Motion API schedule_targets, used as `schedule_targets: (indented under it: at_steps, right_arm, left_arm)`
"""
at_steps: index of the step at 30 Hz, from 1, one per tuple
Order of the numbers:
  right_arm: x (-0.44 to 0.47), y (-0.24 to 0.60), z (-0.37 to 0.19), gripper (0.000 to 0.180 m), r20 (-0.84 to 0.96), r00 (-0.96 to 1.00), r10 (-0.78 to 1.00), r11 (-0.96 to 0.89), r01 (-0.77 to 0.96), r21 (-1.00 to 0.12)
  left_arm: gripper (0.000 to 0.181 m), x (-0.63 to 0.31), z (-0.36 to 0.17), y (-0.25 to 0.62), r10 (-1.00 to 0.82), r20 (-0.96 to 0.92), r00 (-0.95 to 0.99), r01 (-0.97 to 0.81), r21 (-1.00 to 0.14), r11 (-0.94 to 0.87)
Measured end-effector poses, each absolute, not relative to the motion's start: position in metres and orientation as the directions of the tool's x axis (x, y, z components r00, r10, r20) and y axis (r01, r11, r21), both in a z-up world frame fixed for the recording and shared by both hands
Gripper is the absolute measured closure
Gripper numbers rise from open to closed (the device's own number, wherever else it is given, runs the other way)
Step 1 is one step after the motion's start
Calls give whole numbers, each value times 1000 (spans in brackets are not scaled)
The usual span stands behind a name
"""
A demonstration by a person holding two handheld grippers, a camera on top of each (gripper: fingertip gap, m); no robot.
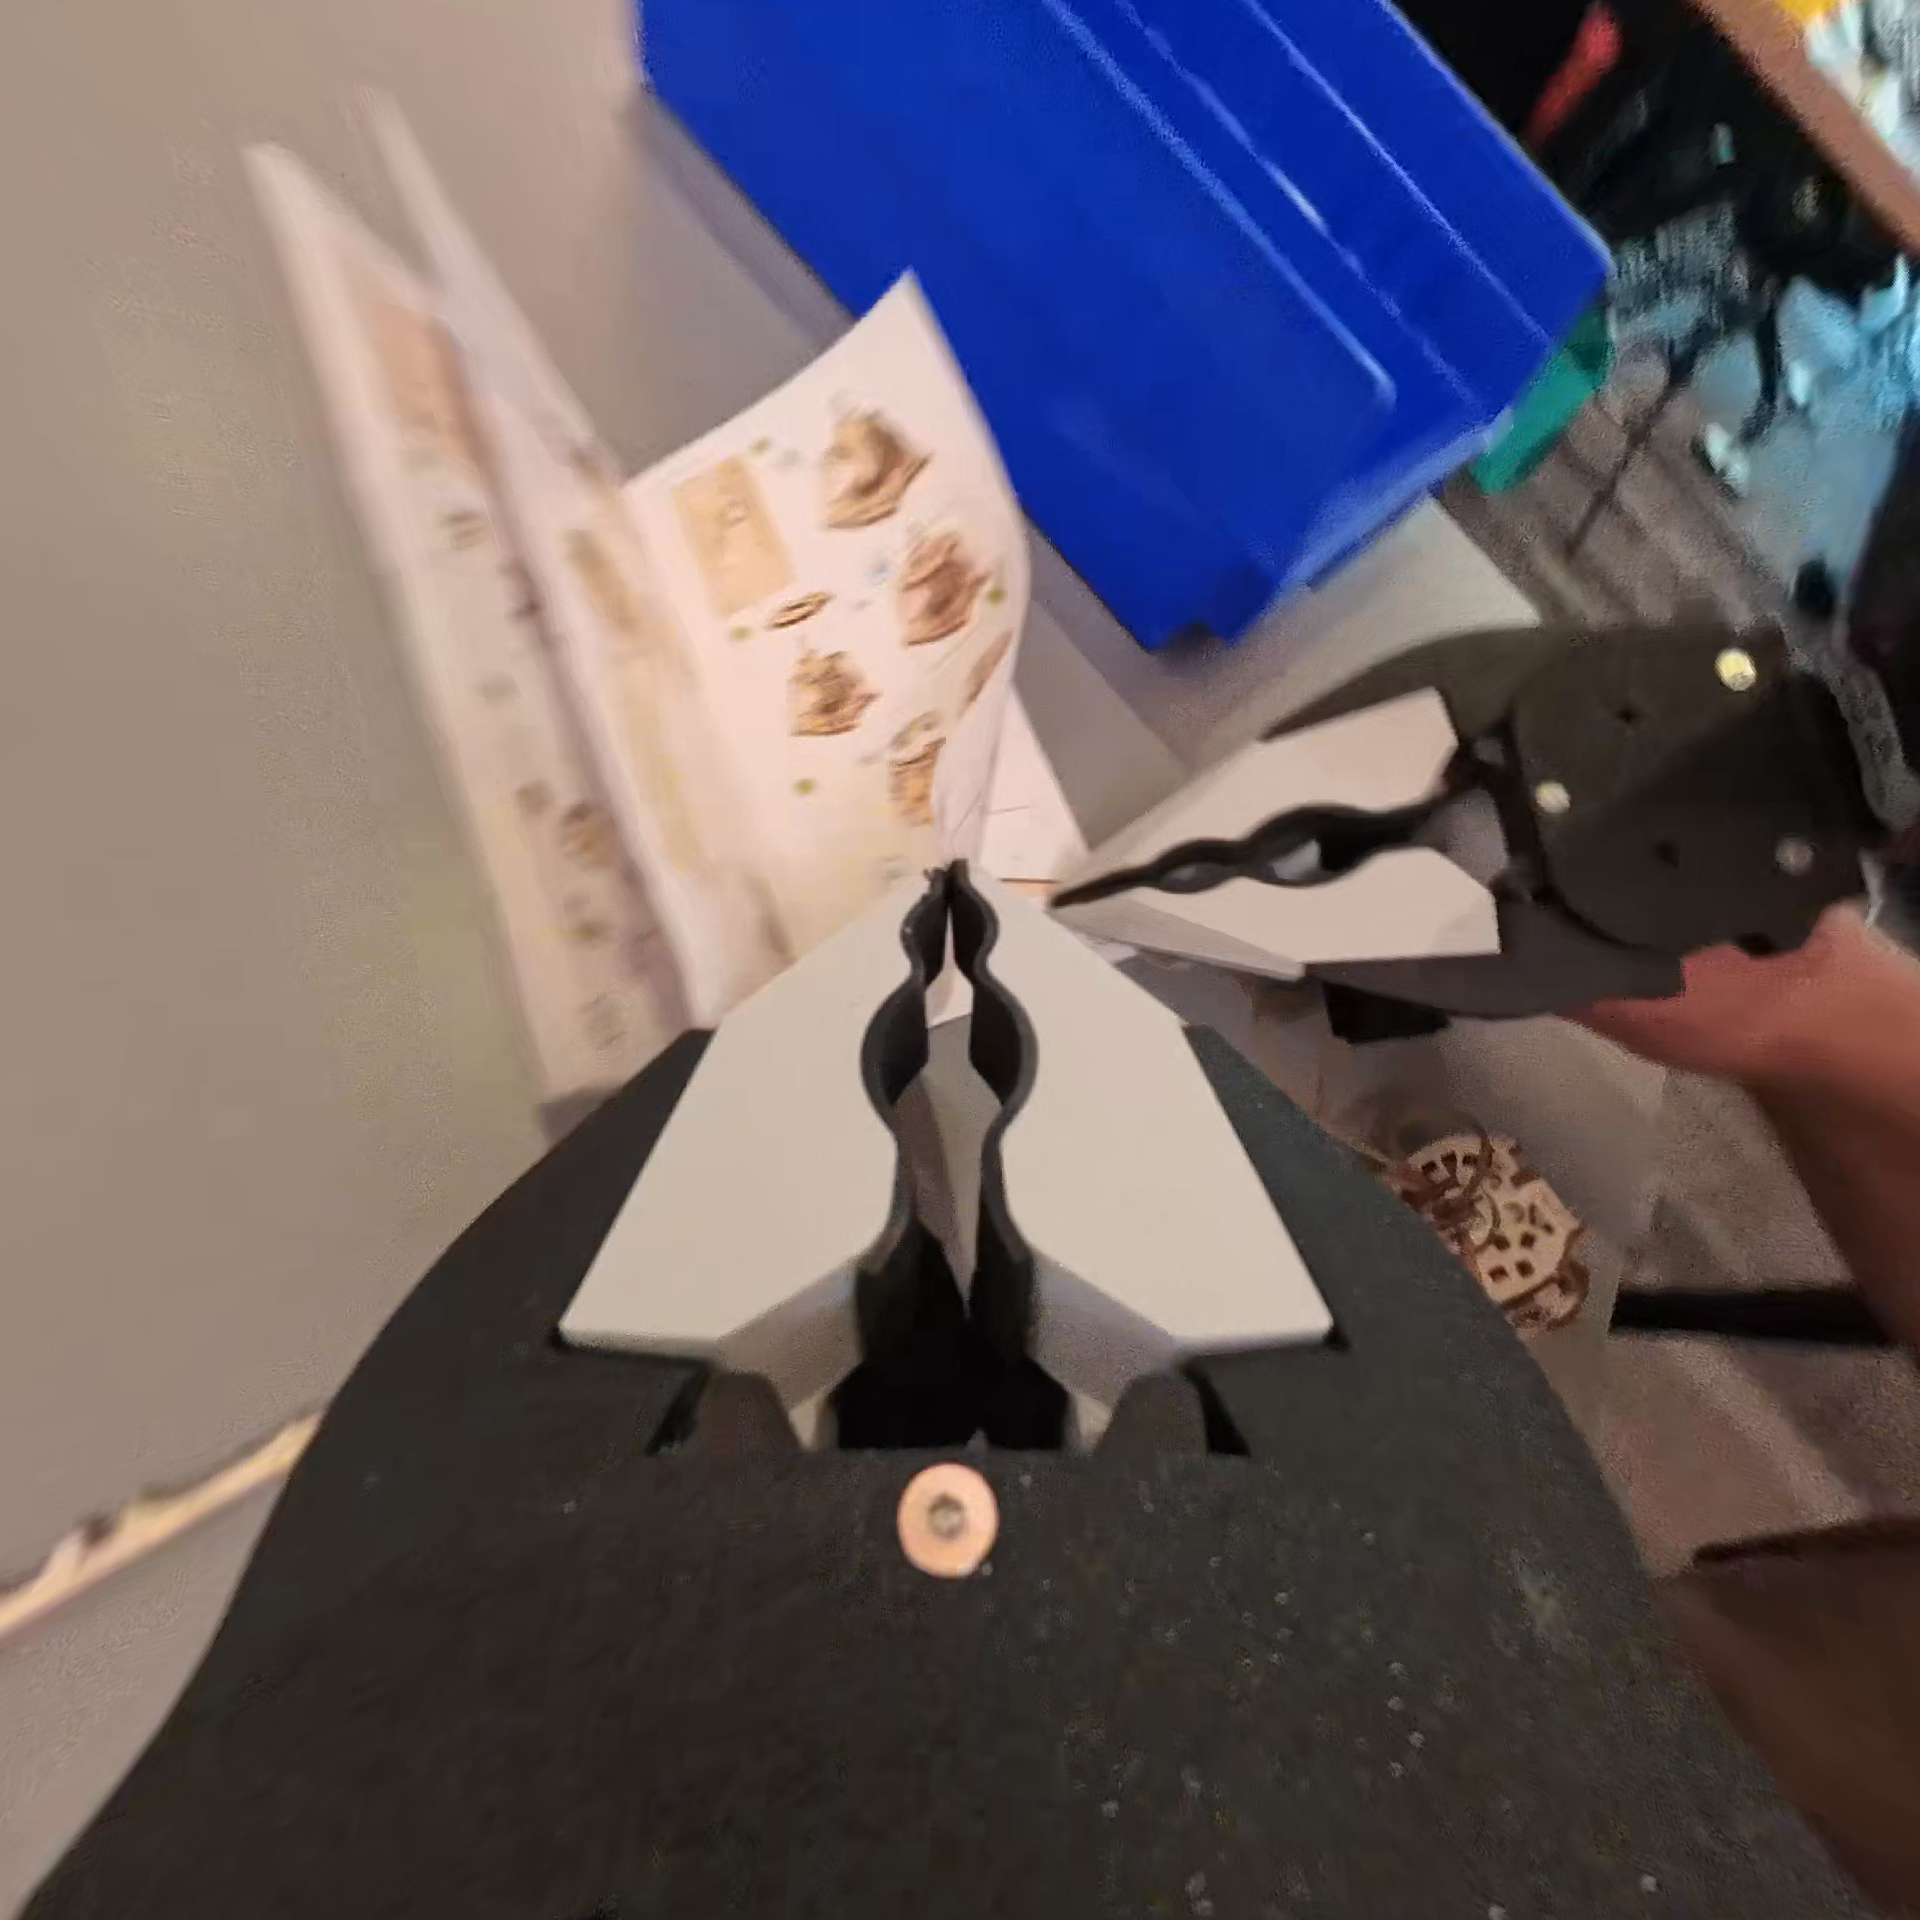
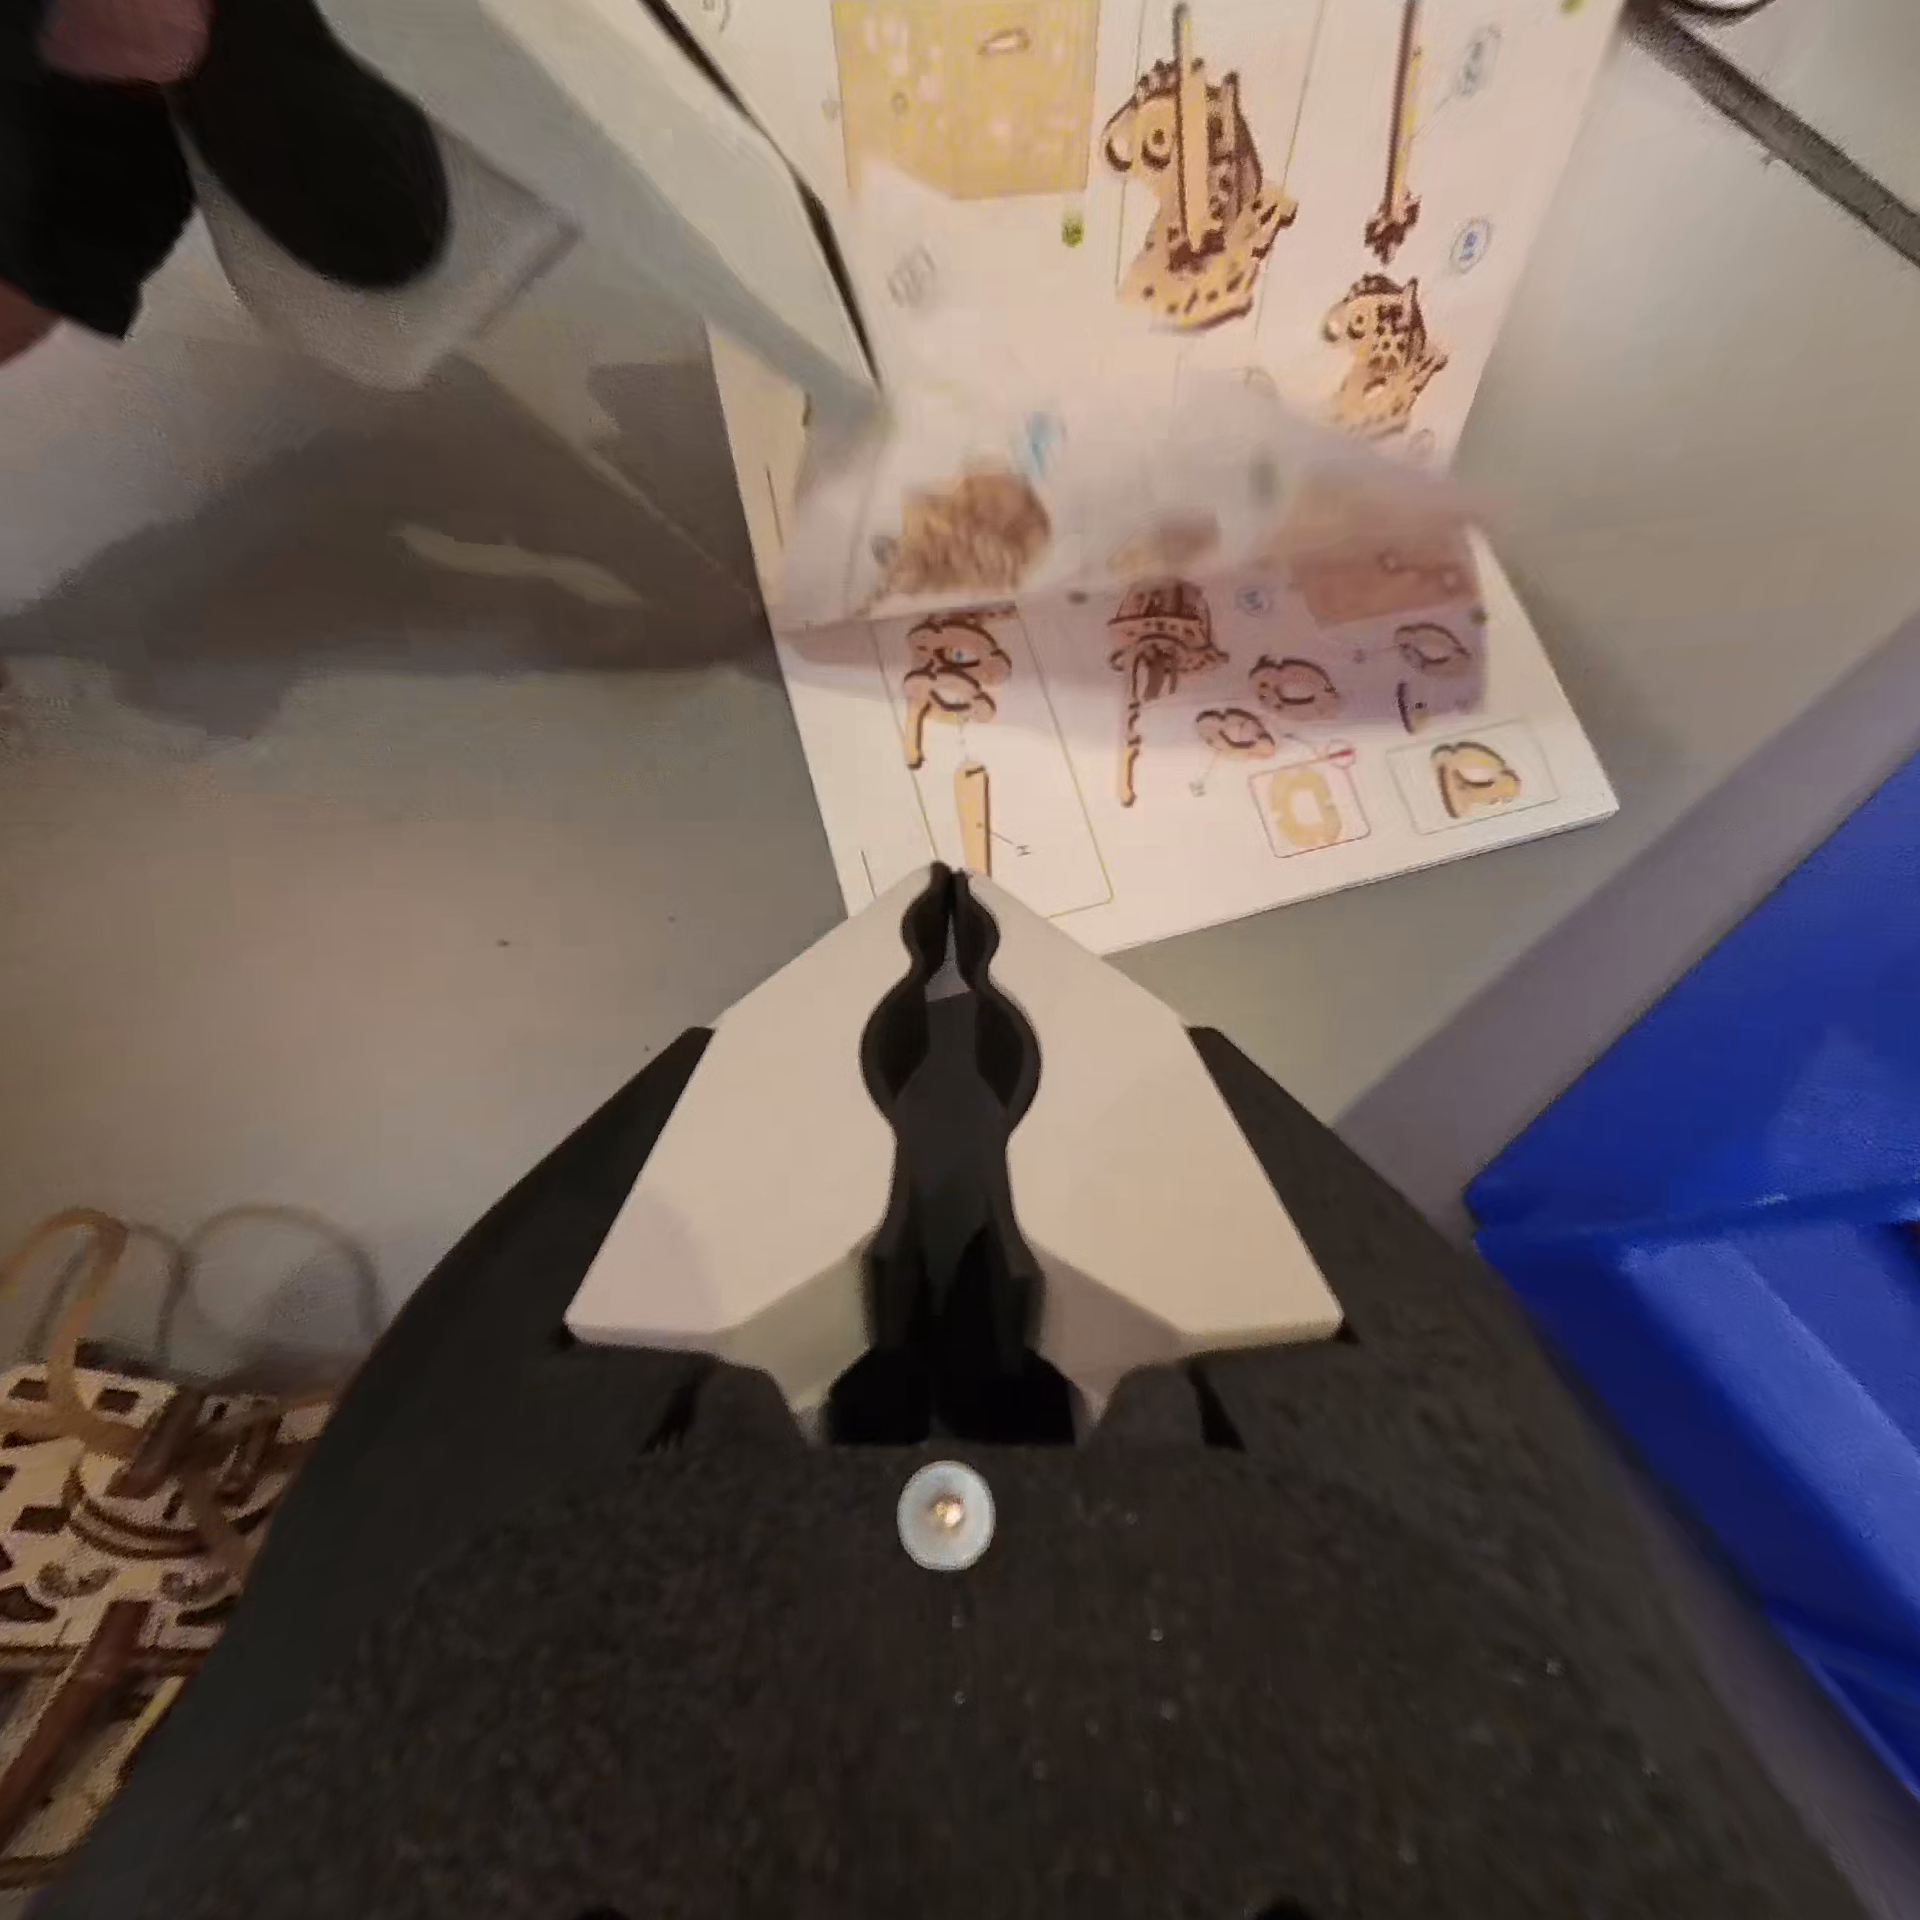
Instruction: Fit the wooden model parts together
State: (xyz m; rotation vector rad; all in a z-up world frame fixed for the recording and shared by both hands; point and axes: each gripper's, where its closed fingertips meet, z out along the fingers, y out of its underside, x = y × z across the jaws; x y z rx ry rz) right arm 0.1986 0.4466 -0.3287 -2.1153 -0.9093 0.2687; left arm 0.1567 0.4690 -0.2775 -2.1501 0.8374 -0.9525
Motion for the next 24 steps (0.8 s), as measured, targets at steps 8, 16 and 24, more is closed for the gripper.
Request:
schedule_targets:
  at_steps: [8,16,24]
  right_arm:
    - [198,448,-329,180,72,749,659,-467,483,-741]
    - [198,449,-329,180,66,754,653,-465,469,-751]
    - [198,449,-329,180,62,756,652,-468,465,-751]
  left_arm:
    - [181,102,-273,483,-660,409,630,-200,-735,-647]
    - [181,157,-254,409,-752,448,483,-275,-738,-617]
    - [181,191,-273,459,-790,198,580,-433,-746,-505]
